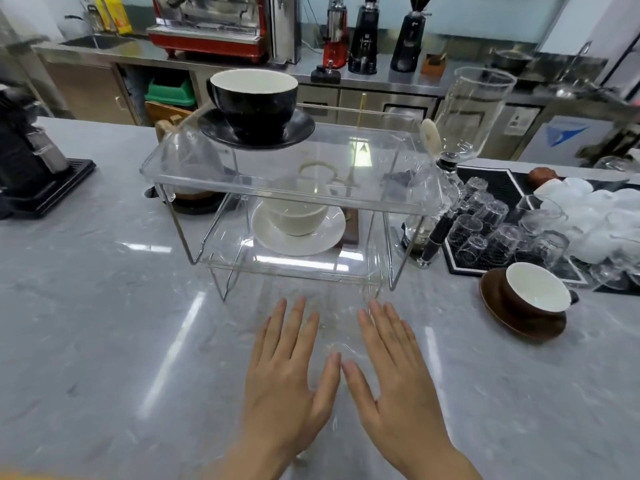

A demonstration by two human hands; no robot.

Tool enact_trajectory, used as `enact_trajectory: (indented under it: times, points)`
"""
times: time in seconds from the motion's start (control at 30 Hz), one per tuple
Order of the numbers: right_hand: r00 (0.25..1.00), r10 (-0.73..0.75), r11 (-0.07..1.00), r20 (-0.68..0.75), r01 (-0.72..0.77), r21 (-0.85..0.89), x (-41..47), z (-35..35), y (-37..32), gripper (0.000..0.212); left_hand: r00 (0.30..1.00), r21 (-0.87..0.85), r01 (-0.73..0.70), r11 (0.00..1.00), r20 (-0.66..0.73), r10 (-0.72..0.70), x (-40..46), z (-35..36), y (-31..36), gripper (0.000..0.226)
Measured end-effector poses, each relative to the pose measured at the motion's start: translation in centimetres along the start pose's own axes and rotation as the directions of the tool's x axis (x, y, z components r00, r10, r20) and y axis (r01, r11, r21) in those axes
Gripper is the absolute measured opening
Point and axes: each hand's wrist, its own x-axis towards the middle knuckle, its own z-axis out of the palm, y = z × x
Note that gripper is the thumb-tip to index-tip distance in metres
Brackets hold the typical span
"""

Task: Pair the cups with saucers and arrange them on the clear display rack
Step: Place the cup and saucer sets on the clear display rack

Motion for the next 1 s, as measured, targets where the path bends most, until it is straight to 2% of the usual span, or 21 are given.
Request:
enact_trajectory:
  times: [0.2, 0.33, 0.53, 0.77, 1.0]
  points:
    - [0.998, 0.062, 0.998, -0.014, -0.061, 0.008, -2.5, -1.0, 3.3, 0.067, 0.999, -0.060, -0.031, 0.998, 0.015, 0.032, -2.1, 2.7, 2.6, 0.054]
    - [0.992, 0.124, 0.992, -0.006, -0.124, -0.001, -3.5, -2.2, 6.6, 0.068, 0.996, -0.062, -0.033, 0.998, 0.078, 0.038, -1.6, 4.9, 5.4, 0.052]
    - [0.983, 0.184, 0.983, -0.019, -0.184, -0.022, -4.0, -5.3, 11.5, 0.067, 0.989, -0.123, -0.074, 0.990, 0.120, 0.089, 1.0, 8.0, 10.2, 0.046]
    - [0.973, 0.215, 0.973, -0.083, -0.221, -0.065, -3.4, -8.9, 17.1, 0.069, 0.979, -0.088, -0.124, 0.988, 0.150, 0.136, 4.8, 10.7, 15.8, 0.052]
    - [0.959, 0.251, 0.964, -0.134, -0.260, -0.056, -3.3, -11.0, 22.3, 0.070, 0.968, -0.136, -0.179, 0.974, 0.150, 0.199, 7.6, 13.3, 20.4, 0.056]
